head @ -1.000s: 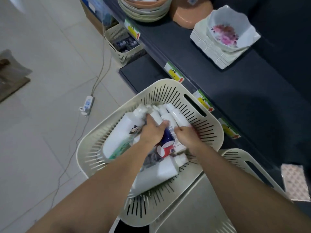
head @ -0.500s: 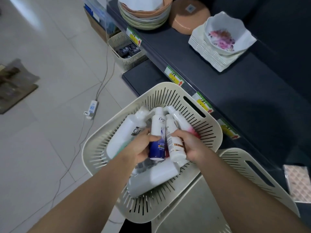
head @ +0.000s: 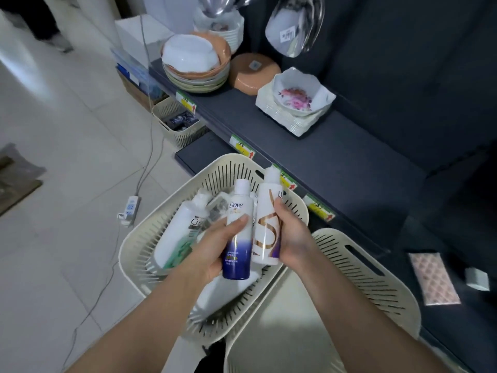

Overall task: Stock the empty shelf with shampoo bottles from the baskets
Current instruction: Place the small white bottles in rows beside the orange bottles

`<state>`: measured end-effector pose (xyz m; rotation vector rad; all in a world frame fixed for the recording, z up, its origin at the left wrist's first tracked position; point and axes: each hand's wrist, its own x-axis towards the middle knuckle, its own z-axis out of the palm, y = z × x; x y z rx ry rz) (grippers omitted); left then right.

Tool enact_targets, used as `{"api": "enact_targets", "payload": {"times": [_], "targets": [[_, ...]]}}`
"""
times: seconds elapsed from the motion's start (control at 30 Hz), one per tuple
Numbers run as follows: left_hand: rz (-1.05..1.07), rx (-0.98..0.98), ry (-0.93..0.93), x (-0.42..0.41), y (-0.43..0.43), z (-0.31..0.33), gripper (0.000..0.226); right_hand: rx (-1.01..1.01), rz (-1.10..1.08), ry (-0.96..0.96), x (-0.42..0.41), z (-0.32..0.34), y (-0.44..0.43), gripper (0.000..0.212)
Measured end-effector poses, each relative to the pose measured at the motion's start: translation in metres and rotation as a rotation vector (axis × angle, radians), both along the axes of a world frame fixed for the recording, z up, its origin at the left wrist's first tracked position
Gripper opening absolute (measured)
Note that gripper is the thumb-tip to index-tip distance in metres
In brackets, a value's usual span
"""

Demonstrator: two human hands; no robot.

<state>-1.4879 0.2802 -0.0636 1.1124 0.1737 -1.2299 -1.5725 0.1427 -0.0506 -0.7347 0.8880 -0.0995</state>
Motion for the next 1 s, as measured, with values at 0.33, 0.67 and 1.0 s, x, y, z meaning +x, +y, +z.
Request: {"api": "enact_targets", "payload": {"times": [0.33,0.67,1.0], "targets": [[0.015,-0.062,-0.324,-0.099,-0.019,0.082,0.041,-0.409,0.003,-0.107,-0.124,0.086,-0.020,0.028],[-0.079,-0.177,-0.529,-0.212,-0.051,0.165,0.045,-0.754,-0.088,-0.114,-0.262,0.167,-0.048,0.035],[-0.300,-0.275,-0.715,-0.260,-0.114,0.223,0.029,-1.013,-0.288,-0.046,-0.353,0.224,-0.073,0.039]]}}
